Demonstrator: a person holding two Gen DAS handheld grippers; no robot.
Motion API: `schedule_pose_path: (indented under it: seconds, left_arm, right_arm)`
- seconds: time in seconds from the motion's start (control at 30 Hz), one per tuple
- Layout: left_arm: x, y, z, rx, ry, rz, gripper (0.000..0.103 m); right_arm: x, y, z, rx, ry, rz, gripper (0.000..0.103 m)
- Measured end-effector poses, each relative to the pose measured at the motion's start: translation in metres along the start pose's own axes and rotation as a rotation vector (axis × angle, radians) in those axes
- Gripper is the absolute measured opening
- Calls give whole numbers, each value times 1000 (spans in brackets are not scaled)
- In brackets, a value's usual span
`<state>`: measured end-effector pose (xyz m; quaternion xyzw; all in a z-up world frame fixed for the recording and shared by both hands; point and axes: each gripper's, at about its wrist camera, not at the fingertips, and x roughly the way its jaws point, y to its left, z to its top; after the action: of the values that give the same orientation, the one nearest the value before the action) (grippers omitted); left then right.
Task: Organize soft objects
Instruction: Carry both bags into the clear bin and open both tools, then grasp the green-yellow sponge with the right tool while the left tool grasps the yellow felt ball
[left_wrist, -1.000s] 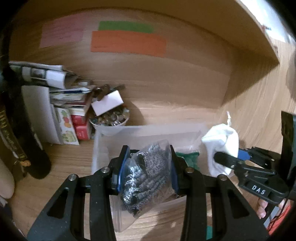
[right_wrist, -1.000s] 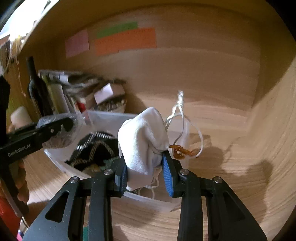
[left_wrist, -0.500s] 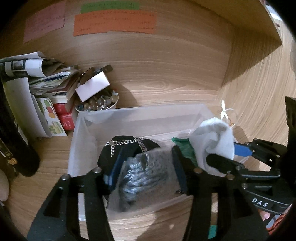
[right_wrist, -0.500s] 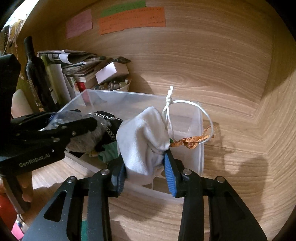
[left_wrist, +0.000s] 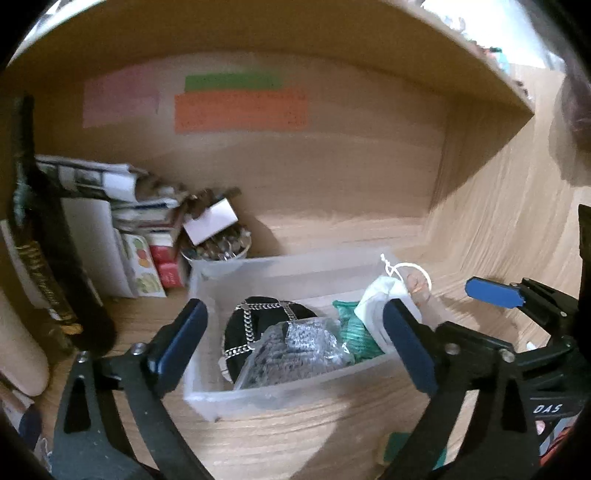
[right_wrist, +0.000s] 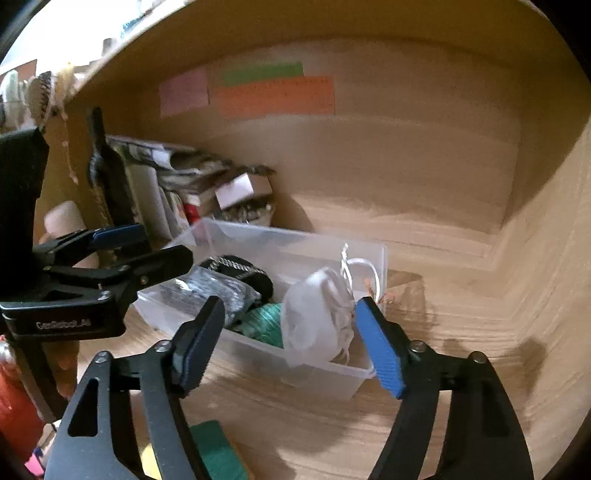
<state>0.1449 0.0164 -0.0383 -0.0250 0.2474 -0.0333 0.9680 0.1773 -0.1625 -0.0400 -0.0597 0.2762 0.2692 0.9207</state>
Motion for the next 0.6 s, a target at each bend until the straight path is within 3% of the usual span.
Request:
schedule_pose_path:
  seconds: [0.2,0.3,0.6]
  left_arm:
    - [-22,2,-16,0,-15,23,102]
    - [-26,-2,-31,16,-4,48,102]
    - [-19,-10,-73,7,106,27,102]
  right_arm:
    - [-21,9,-13,-3,-13,29,76]
    - [-24,15,-29,-15,20,42,76]
    - [-4,24,-79,-1,164,81,74]
